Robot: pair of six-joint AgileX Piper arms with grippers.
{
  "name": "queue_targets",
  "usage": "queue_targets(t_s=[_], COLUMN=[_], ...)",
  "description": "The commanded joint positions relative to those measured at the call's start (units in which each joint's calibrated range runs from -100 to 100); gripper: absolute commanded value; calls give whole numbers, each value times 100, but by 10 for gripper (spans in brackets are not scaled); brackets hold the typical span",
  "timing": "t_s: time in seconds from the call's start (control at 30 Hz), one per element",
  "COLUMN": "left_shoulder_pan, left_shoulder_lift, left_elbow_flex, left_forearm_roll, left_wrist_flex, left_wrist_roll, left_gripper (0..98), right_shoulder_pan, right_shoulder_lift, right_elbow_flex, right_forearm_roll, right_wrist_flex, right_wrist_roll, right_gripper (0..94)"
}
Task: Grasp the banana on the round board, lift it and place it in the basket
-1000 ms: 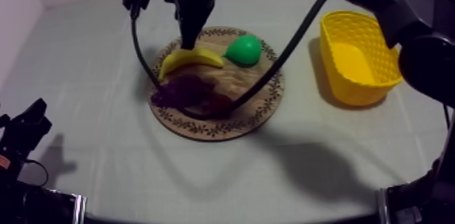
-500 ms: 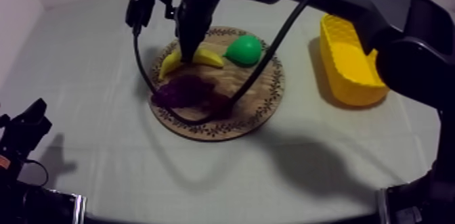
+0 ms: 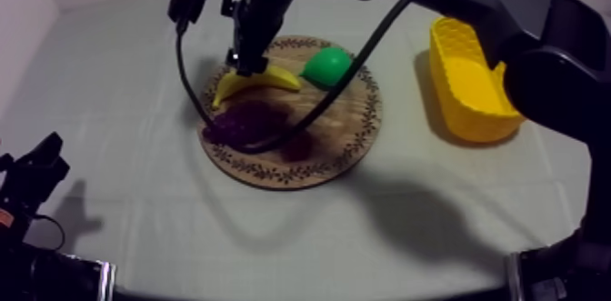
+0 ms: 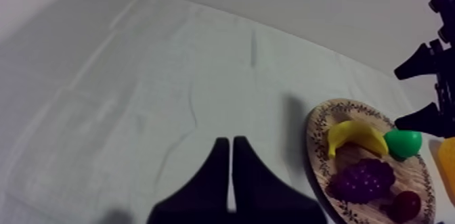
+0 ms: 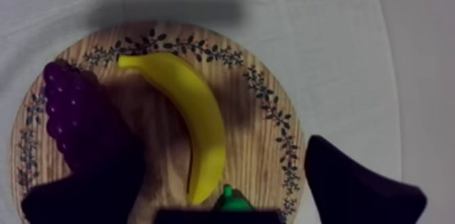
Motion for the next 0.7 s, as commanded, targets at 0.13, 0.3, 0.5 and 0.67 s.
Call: queue_targets(t_s=[0.13,0.3,0.5,0.67], left_shoulder_pan=[0,0,0,0], left_shoulder_lift=[-3,-3,-3,-3], left_elbow_flex=[3,3,3,3], left_forearm_roll=[-1,-1,-1,-1], left_wrist_flex=[0,0,0,0], left_wrist_roll=[-1,-1,-1,-1], left_gripper=[1,1,1,1], right_shoulder_pan=[-5,-5,-18,-14], right_shoulder_lift=[23,154,407,612], right_elbow_flex=[42,36,15,-13], right_forearm_roll=[44,77,131,165], right_wrist_flex=[-66,-98,-120,-168], right_wrist_roll=[-27,-48,-93,-125], right_gripper=[777,774,771,767])
